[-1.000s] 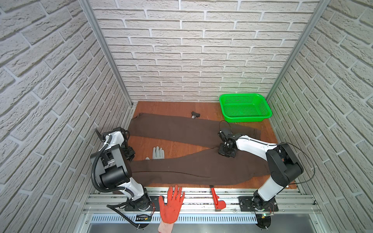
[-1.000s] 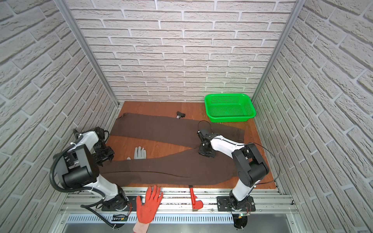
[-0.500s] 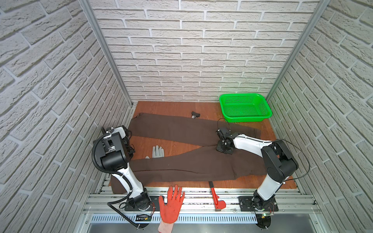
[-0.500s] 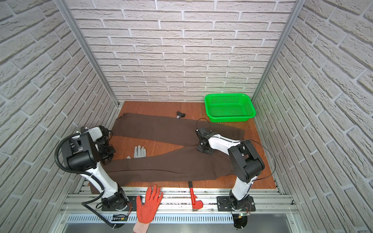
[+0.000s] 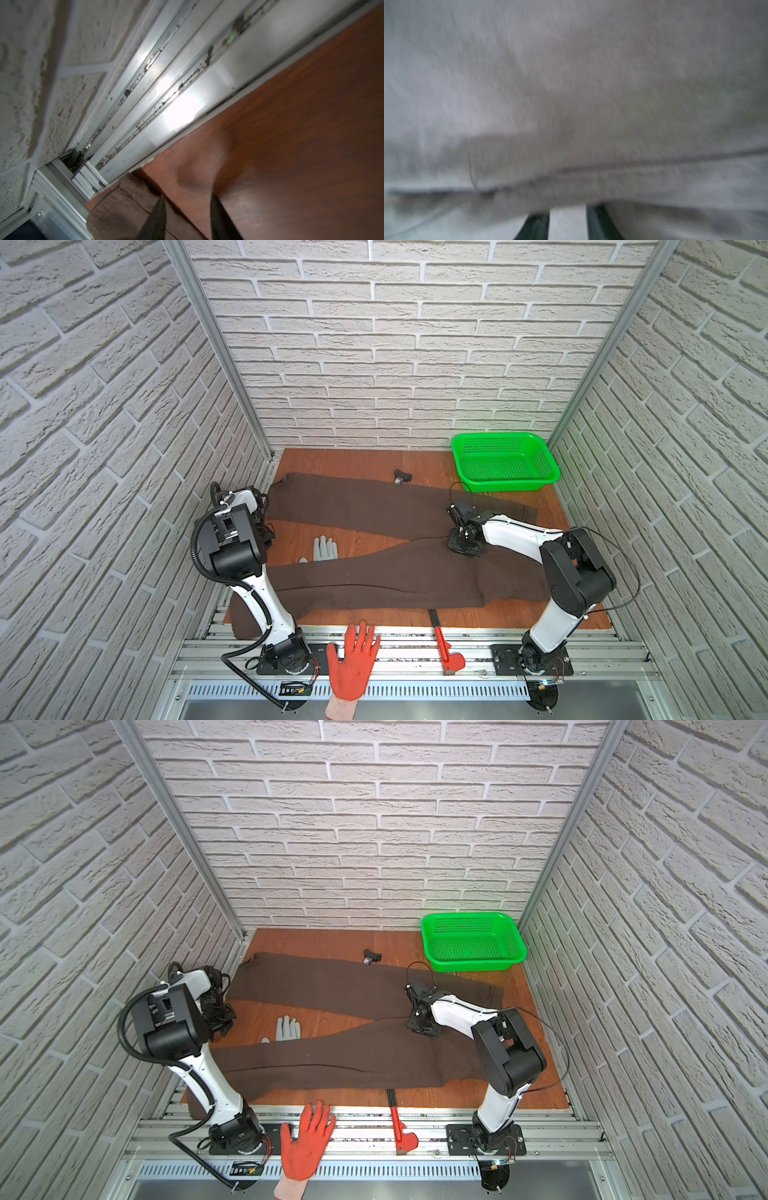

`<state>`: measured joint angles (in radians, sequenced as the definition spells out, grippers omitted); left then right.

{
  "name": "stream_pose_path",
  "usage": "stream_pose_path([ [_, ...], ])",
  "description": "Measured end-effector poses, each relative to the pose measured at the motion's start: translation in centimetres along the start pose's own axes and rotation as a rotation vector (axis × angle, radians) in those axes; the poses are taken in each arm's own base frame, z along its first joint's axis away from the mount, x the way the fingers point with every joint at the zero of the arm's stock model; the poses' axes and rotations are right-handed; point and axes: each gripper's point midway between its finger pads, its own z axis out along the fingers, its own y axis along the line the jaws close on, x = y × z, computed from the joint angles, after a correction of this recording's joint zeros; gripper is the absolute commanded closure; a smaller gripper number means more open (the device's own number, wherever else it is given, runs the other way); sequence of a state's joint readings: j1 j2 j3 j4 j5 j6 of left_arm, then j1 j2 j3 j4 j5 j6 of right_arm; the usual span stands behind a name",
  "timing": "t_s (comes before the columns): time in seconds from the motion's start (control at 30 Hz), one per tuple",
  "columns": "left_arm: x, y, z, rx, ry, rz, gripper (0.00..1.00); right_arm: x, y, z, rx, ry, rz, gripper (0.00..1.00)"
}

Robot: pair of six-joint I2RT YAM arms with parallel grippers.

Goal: Fold and stack the trousers
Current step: Move the trousers to the center of the table.

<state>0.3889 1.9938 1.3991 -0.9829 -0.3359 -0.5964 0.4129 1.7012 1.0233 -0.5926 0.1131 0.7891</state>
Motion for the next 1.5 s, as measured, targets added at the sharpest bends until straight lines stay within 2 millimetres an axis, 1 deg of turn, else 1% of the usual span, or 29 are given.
stream_pose_path([
  [0.07, -0.1, -0.4, -1.5, 0.026, -0.034, 0.007, 0.39, 0.2, -0.4, -1.8, -0.013, -0.003, -0.021, 0.55],
  [0.13, -0.1, -0.5, -3.5, 0.064, -0.081, 0.001, 0.34, 0.1, -0.7, -3.9, -0.030, -0.027, -0.037, 0.54],
  [0.17, -0.1, -0.3, -4.9, 0.090, -0.118, -0.007, 0.32, 0.0, -1.0, -5.0, -0.037, -0.042, -0.040, 0.54],
  [0.23, 0.6, 0.3, -8.1, 0.150, -0.194, -0.021, 0.31, -0.2, -1.8, -7.1, -0.043, -0.082, -0.044, 0.54],
  [0.27, 0.9, 0.8, -9.3, 0.173, -0.223, -0.031, 0.31, -0.4, -2.4, -8.0, -0.039, -0.101, -0.038, 0.56],
  [0.3, 1.7, 1.5, -10.6, 0.204, -0.257, -0.045, 0.31, -0.6, -3.2, -8.9, -0.031, -0.122, -0.022, 0.57],
  [0.33, 2.4, 2.0, -11.3, 0.222, -0.272, -0.053, 0.31, -1.0, -4.0, -9.3, -0.023, -0.134, -0.005, 0.61],
  [0.4, 4.0, 2.6, -11.5, 0.243, -0.275, -0.057, 0.31, -2.0, -6.1, -9.8, 0.005, -0.162, 0.062, 0.70],
  [0.43, 4.8, 2.8, -11.2, 0.245, -0.262, -0.053, 0.31, -2.5, -7.3, -9.7, 0.029, -0.170, 0.093, 0.75],
  [0.5, 5.9, 2.8, -10.2, 0.244, -0.226, -0.044, 0.31, -3.2, -9.9, -8.9, 0.082, -0.170, 0.171, 0.81],
  [0.57, 6.6, 2.6, -9.5, 0.246, -0.194, -0.036, 0.31, -3.6, -12.6, -7.4, 0.142, -0.151, 0.244, 0.84],
  [0.67, 7.0, 2.4, -9.4, 0.254, -0.179, -0.033, 0.31, -3.5, -16.0, -4.8, 0.216, -0.094, 0.339, 0.85],
  [0.77, 7.1, 2.5, -9.7, 0.263, -0.183, -0.035, 0.30, -3.0, -18.6, -2.3, 0.269, -0.026, 0.422, 0.85],
  [0.87, 7.1, 2.7, -10.1, 0.271, -0.191, -0.038, 0.30, -2.1, -20.5, -0.3, 0.308, 0.047, 0.496, 0.84],
  [0.9, 7.1, 2.8, -10.3, 0.272, -0.194, -0.042, 0.30, -2.1, -20.9, 0.0, 0.310, 0.060, 0.517, 0.84],
  [1.0, 6.8, 3.5, -11.0, 0.278, -0.208, -0.060, 0.29, -2.5, -21.7, 0.1, 0.314, 0.053, 0.564, 0.82],
  [1.07, 6.3, 4.2, -11.4, 0.282, -0.220, -0.081, 0.28, -2.6, -22.5, 0.0, 0.317, 0.053, 0.606, 0.80],
  [1.2, 5.3, 5.9, -12.1, 0.284, -0.235, -0.132, 0.27, -2.6, -25.4, -0.2, 0.353, 0.059, 0.696, 0.78],
  [1.3, 4.7, 6.7, -12.5, 0.284, -0.247, -0.152, 0.27, -2.3, -27.3, -0.5, 0.393, 0.056, 0.742, 0.76],
  [1.37, 4.6, 6.8, -12.7, 0.287, -0.250, -0.157, 0.27, -2.0, -27.9, -0.7, 0.410, 0.061, 0.749, 0.74],
  [1.5, 4.6, 6.5, -12.6, 0.304, -0.241, -0.149, 0.26, -1.8, -27.7, -0.9, 0.409, 0.075, 0.716, 0.64],
])
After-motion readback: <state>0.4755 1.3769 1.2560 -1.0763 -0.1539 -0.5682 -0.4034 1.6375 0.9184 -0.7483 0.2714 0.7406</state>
